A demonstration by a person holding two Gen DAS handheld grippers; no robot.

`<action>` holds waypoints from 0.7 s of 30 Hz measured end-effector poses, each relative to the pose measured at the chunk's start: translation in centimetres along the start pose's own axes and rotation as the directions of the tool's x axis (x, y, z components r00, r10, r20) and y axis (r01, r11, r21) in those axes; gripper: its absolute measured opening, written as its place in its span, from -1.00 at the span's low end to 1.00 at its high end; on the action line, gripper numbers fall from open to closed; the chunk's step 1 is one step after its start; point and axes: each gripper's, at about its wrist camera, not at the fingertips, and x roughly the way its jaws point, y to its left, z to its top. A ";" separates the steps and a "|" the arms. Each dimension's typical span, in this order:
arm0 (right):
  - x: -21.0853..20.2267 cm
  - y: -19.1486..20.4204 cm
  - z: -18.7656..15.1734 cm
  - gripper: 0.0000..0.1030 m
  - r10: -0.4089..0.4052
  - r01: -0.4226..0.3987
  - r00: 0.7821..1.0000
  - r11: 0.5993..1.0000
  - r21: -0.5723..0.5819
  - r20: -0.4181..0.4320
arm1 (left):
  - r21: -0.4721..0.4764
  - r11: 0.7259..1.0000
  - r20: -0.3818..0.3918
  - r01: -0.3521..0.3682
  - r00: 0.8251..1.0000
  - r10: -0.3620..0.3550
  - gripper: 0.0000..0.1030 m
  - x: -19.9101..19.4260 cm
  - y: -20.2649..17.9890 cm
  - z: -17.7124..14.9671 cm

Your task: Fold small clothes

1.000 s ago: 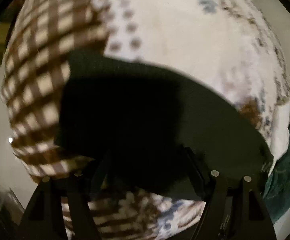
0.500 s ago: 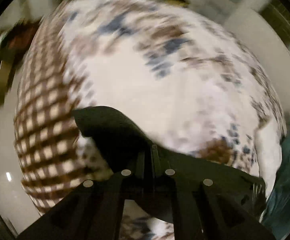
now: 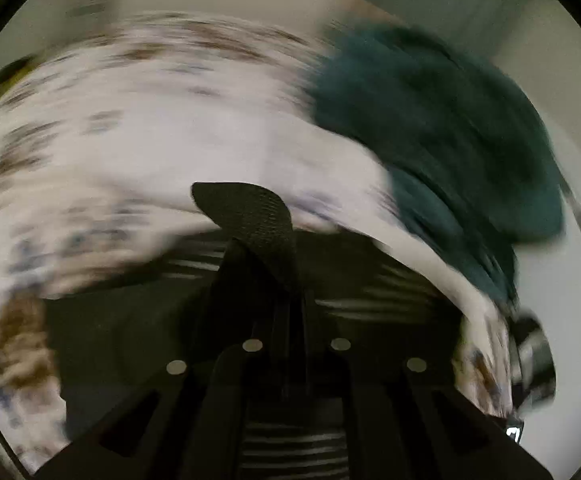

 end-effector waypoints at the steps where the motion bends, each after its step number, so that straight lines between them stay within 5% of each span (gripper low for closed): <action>1: -0.5 -2.7 1.1 0.36 -0.012 0.011 1.000 1.000 0.012 0.004 | 0.063 0.997 -0.044 0.042 0.998 -0.040 -0.94 2.2 -4.0 -0.7; 5: -1.8 -9.7 3.8 0.36 -0.034 0.034 0.999 0.999 0.030 0.008 | 0.148 0.981 -0.160 0.126 0.982 -0.102 -0.93 6.9 -12.0 -2.5; 9: -4.0 -17.6 6.9 0.36 -0.002 0.002 1.000 1.000 0.023 0.004 | 0.194 0.967 -0.246 0.162 0.963 -0.112 -0.89 8.5 -15.7 -4.6; 11: -5.1 -21.3 8.5 0.36 0.027 -0.027 1.000 1.000 0.016 0.005 | 0.204 0.968 -0.240 0.143 0.966 -0.093 -0.31 8.3 -15.3 -3.9; 12: -5.7 -23.0 9.3 0.36 0.042 -0.042 0.999 0.999 0.013 0.007 | 0.189 0.972 -0.234 0.136 0.968 -0.090 -0.08 7.4 -13.9 -3.6; 13: -6.5 -24.9 10.7 0.36 0.060 -0.060 0.998 0.998 0.012 0.012 | 0.177 0.976 -0.227 0.123 0.971 -0.082 0.42 7.2 -13.3 -3.5; 14: -7.4 -25.4 12.0 0.36 0.074 -0.074 0.997 0.997 0.013 0.018 | 0.156 0.983 -0.212 0.099 0.975 -0.065 0.57 6.6 -11.9 -3.1; 16: -9.1 -28.6 14.2 0.36 0.104 -0.104 0.994 0.994 0.013 0.031 | 0.108 0.994 -0.160 0.029 0.987 -0.012 0.57 4.4 -7.5 -2.5; 18: -11.5 -28.1 15.1 0.36 0.134 -0.135 0.989 0.991 0.016 0.060 | 0.075 0.991 -0.119 -0.113 0.985 0.122 0.57 2.3 -2.3 -2.0; 21: -13.4 -29.0 18.5 0.36 0.195 -0.197 0.976 0.980 0.016 0.096 | 0.008 0.944 -0.093 -0.330 0.940 0.329 0.57 -0.1 5.9 -1.8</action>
